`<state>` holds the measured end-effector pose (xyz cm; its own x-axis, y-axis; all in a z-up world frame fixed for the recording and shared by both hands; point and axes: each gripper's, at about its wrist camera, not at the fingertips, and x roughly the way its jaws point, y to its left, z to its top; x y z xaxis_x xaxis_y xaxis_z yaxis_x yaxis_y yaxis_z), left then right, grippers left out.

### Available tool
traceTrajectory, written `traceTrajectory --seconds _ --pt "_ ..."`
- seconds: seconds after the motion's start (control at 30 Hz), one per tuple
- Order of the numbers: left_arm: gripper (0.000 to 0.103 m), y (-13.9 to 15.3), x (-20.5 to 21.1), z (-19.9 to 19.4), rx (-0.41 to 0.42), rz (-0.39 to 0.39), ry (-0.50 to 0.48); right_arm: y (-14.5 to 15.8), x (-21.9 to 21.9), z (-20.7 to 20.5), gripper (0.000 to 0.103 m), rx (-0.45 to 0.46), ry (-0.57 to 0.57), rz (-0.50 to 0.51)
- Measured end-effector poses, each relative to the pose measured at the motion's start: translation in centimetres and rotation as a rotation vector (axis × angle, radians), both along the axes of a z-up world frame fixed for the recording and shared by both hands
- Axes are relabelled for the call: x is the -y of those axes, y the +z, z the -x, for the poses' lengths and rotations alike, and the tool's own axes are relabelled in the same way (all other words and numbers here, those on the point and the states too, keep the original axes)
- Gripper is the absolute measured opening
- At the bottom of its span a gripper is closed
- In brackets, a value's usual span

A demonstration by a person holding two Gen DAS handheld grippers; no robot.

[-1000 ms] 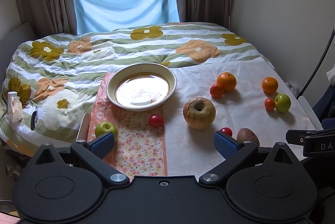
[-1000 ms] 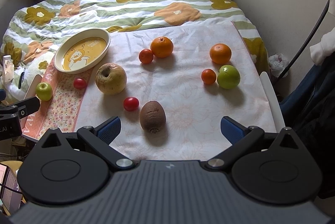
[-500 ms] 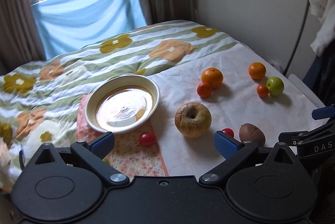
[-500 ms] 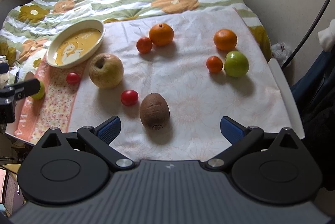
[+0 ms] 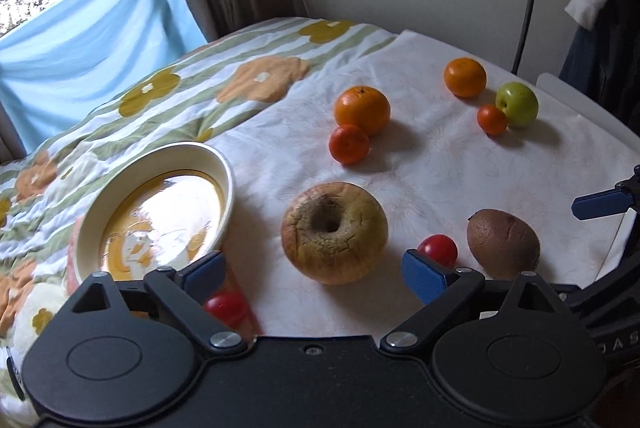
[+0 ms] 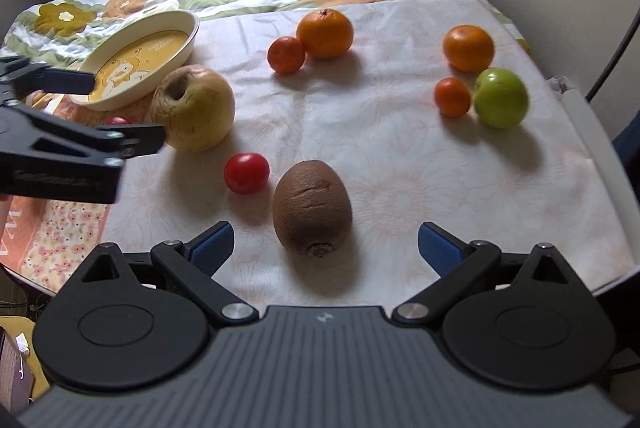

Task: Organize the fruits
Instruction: 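Grasp the brown kiwi with the right tool while the left tool grasps the large apple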

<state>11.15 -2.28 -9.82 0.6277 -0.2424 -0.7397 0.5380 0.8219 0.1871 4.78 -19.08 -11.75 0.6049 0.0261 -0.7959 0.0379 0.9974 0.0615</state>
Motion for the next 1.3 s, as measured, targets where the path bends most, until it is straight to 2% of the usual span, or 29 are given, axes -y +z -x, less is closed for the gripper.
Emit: traceTrajectory --seconds 0.33,0.43,0.47,0.63,0.77,0.93,1.0,1.3 --pt "0.096 -3.0 2.4 -2.7 -0.020 -0.020 -0.026 -2.7 0.1 -1.9 0.101 -0.004 0.028 -0.033" --pt "0.094 -3.5 2.8 -3.2 -0.028 -0.025 -0.028 -2.8 0.2 -2.2 0.096 0.005 0.038 -0.036" --pt "0.089 -3.6 2.9 -3.4 -0.029 -0.029 -0.029 -2.8 0.1 -2.2 0.095 0.010 0.045 -0.033" --pt "0.080 -4.1 3.1 -3.9 -0.031 -0.040 -0.020 -2.7 -0.3 -2.1 0.082 0.023 0.075 0.003" --pt "0.079 -4.1 3.0 -3.9 -0.031 -0.031 -0.021 -2.6 -0.3 -2.1 0.074 0.029 0.075 0.002" --pt "0.079 -4.0 3.0 -3.8 -0.029 -0.031 -0.016 -2.6 -0.3 -2.0 0.072 0.035 0.086 0.003" --pt "0.079 -4.0 2.9 -3.7 -0.035 -0.025 -0.007 -2.6 -0.3 -2.0 0.067 0.039 0.096 0.002" --pt "0.079 -3.7 2.1 -2.5 -0.030 -0.005 0.042 -2.4 -0.2 -2.2 0.061 0.059 0.116 0.014"
